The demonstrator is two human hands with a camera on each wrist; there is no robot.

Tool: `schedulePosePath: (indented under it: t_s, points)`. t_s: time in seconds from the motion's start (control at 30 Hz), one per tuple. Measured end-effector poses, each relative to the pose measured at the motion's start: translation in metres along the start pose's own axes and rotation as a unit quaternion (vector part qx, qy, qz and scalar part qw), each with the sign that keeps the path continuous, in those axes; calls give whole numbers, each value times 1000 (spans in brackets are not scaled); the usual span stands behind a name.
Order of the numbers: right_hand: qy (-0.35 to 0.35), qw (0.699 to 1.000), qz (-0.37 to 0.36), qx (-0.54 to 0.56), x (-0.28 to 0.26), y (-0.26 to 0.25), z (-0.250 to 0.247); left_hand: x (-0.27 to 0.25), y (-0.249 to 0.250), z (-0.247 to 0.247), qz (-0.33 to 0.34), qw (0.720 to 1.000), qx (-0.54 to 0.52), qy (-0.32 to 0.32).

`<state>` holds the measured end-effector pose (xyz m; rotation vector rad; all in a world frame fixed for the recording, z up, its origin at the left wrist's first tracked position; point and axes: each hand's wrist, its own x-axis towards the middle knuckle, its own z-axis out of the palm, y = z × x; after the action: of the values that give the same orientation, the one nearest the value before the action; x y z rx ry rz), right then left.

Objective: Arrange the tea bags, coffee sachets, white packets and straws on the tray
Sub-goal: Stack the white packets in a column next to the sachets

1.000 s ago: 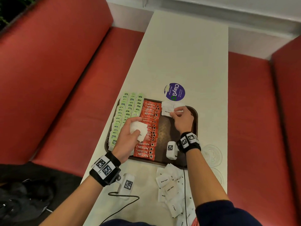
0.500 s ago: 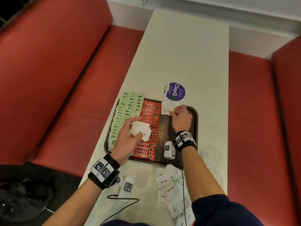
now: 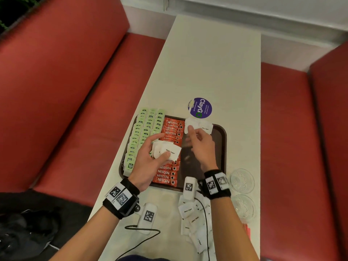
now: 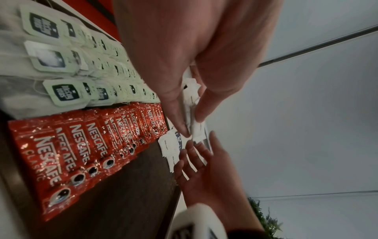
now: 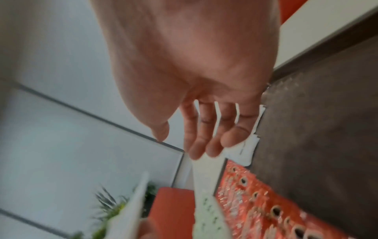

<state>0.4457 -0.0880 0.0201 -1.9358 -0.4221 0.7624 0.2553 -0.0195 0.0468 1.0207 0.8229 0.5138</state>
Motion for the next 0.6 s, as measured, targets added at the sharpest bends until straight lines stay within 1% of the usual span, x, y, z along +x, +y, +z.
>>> schedulePosePath:
  t_s: [0.1,0.17,0.23,0.33,0.43,0.53,0.6]
  points:
    - [-112,990,41,75,-35,1,-6,0,-1,5,24,1000,10,3]
    - [-150,982,41,110,-53,5,-8,1,-3,8,44,999,30,7]
    - [-150,977,24,150,-65,10,-10,2,-7,10,53,997,49,11]
    - [-115,976,-5,187,-72,15,-19,2,-10,13,37,997,61,22]
    - [-90,979,-13,183,-71,13,-30,2,-12,13,5,998,56,20]
    - [-79,984,-21,159,-69,12,-39,4,-14,14,-6,997,78,11]
    - [-78,985,-14,152,-66,13,-43,6,-15,16,-15,996,82,9]
